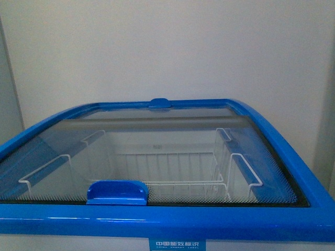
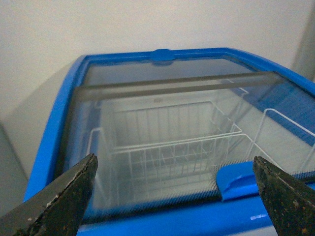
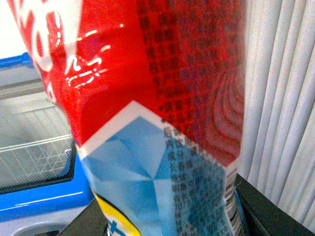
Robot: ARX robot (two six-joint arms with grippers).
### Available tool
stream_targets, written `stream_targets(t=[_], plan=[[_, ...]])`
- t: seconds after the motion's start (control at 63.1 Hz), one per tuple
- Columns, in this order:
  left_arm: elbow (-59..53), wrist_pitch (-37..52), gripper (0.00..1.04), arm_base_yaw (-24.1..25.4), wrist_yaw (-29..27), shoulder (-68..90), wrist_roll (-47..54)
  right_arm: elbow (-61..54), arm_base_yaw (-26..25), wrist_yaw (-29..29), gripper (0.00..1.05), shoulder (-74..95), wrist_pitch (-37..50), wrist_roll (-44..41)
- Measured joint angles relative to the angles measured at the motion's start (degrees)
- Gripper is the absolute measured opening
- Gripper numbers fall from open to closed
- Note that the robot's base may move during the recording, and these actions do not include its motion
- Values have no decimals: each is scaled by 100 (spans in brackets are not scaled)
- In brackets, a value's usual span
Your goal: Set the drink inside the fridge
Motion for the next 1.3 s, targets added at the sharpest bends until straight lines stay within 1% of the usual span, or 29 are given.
stream_targets(t=[0.048, 0.143, 0.222, 0.269, 0.38, 0.523, 0.745, 1.156, 1.299], plan=[[586, -55, 97, -157, 328, 693, 490, 0, 0, 0, 43, 0, 0, 0], [1320, -476, 97, -350, 798, 1421, 1207, 0, 0, 4, 43, 0, 0, 0], [1867, -1075, 97, -492, 1314, 1849, 1858, 0, 0, 4, 43, 0, 0, 0], [2192, -1606, 97, -577, 1596, 2052, 2415, 0, 0, 4, 43, 0, 0, 0], [2693, -2605, 97, -699, 1696, 2371, 3560, 0, 0, 2, 43, 0, 2, 0], [3130, -3276, 97, -741, 1668, 2918, 4841, 0, 0, 4, 43, 0, 0, 0], [3445, -3532, 97, -855, 1655, 3322, 5414, 0, 0, 4, 43, 0, 0, 0], [3893, -3694, 97, -938, 1504, 3869, 5748, 0, 0, 4, 43, 0, 0, 0], [4092, -3703, 97, -962, 1569, 4155, 5851, 0, 0, 4, 43, 0, 0, 0]])
